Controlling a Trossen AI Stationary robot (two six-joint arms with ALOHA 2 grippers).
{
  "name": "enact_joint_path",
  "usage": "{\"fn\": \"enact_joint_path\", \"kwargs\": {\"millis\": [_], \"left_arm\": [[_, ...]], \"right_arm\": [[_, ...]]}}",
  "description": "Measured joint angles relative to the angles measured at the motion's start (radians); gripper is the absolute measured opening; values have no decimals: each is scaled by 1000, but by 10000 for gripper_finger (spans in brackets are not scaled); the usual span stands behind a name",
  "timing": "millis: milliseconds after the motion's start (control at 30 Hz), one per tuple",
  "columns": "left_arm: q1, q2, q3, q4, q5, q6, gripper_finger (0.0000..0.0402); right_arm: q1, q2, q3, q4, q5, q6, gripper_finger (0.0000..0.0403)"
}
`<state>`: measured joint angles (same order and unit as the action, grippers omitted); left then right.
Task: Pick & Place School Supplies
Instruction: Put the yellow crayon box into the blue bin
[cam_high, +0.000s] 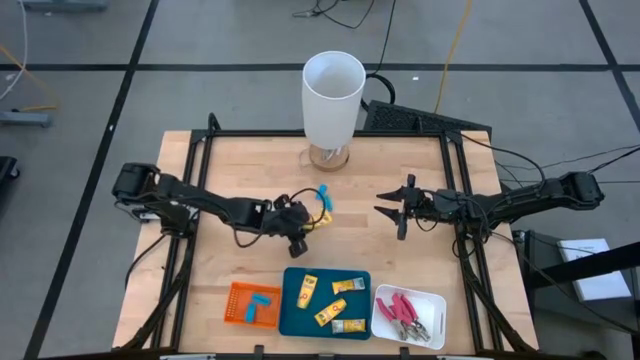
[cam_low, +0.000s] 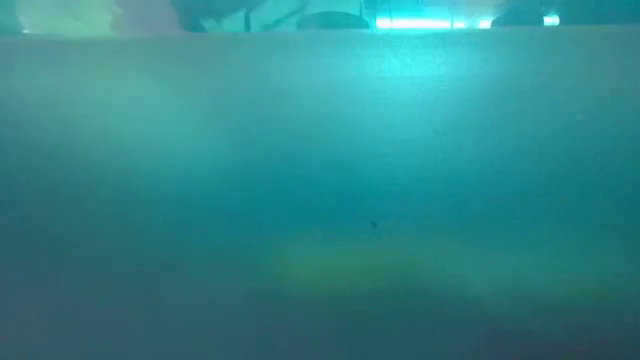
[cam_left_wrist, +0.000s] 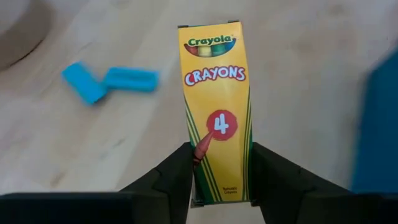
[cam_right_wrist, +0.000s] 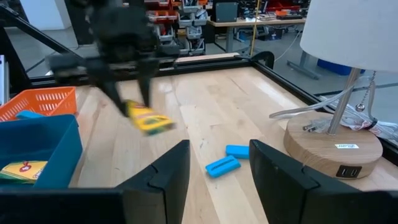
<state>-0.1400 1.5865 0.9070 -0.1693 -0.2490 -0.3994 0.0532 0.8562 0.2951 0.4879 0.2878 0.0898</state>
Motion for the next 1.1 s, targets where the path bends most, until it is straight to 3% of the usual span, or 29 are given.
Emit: {"fn": "enact_joint_path", "kwargs": {"millis": [400,633,1100], "left_arm": [[-132,-30,2,232,216,158,156],[-199,-30,2,255,357,236,157],[-274,45,2,270,350,300,157]], "right_arm": [[-1,0,0,-1,1,2,155],[-1,0,0,0,0,2,155],[-1,2,0,11,0,3,155]]}}
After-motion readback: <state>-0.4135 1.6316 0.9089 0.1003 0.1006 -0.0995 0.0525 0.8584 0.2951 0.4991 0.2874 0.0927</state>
